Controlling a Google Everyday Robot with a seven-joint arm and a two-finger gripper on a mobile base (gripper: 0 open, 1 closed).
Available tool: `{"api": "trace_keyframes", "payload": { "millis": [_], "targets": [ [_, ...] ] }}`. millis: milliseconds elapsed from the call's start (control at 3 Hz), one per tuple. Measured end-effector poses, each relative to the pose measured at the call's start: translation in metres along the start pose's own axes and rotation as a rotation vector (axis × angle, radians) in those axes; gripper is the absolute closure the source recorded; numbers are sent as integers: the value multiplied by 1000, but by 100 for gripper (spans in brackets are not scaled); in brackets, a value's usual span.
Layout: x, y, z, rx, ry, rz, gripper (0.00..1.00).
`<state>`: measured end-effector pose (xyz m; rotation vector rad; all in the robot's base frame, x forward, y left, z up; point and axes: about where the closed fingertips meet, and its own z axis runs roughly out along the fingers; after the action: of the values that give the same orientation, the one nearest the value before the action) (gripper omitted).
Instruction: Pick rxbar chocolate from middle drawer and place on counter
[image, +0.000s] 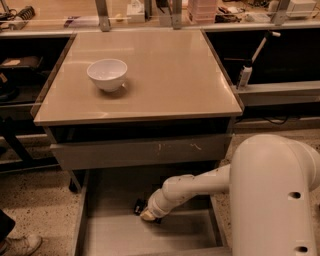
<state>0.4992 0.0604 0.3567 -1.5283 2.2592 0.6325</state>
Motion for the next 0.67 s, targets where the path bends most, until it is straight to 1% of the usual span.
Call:
{"api": "trace_keyframes", "payload": {
  "millis": [333, 667],
  "targets": [
    [4, -2, -19, 3, -28, 51, 100],
    [5, -4, -49, 14, -62, 107, 100]
  ]
}}
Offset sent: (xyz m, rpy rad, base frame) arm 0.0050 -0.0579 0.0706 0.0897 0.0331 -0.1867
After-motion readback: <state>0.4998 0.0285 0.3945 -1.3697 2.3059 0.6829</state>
